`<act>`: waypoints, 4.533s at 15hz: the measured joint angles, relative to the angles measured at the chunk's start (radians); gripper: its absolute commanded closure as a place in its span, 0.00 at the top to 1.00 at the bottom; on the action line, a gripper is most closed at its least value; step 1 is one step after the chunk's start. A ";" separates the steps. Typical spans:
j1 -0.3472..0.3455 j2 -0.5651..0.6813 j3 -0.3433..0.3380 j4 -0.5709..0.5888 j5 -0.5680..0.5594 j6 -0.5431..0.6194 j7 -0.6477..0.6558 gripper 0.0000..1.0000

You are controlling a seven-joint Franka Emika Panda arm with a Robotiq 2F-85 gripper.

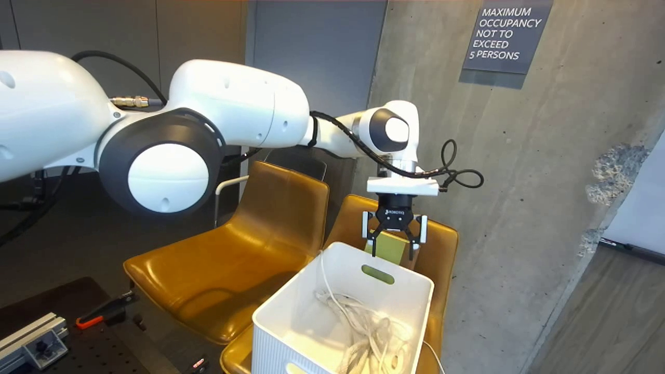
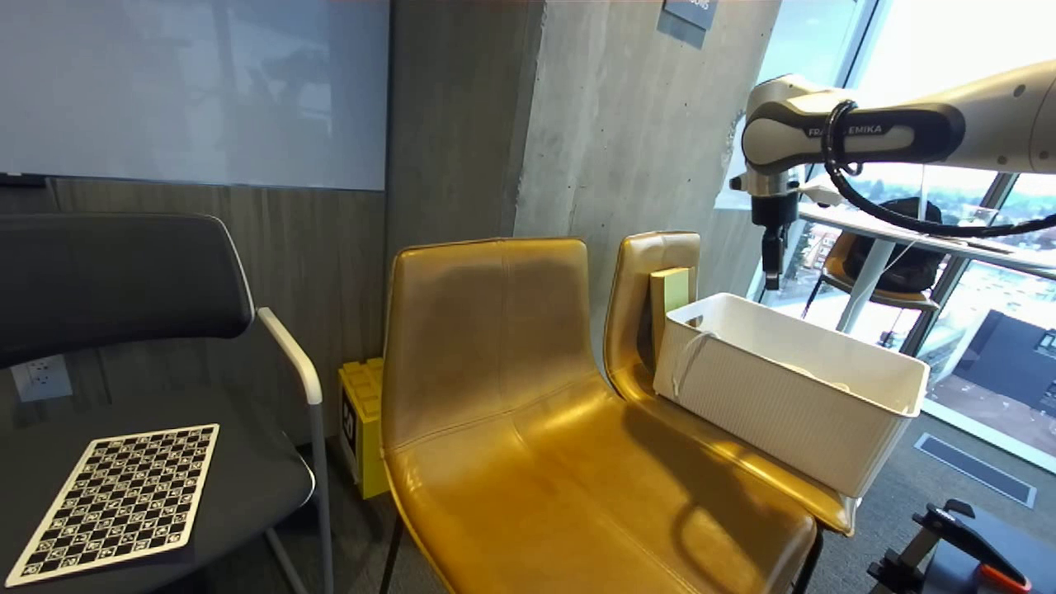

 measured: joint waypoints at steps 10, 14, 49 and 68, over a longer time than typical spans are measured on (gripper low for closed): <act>0.234 -0.046 0.036 0.000 0.009 0.107 -0.220 1.00; 0.311 -0.051 0.037 -0.003 0.008 0.095 -0.281 1.00; 0.286 0.088 0.011 -0.007 -0.062 0.016 -0.439 1.00; 0.234 0.136 -0.009 -0.007 -0.069 0.074 -0.569 0.22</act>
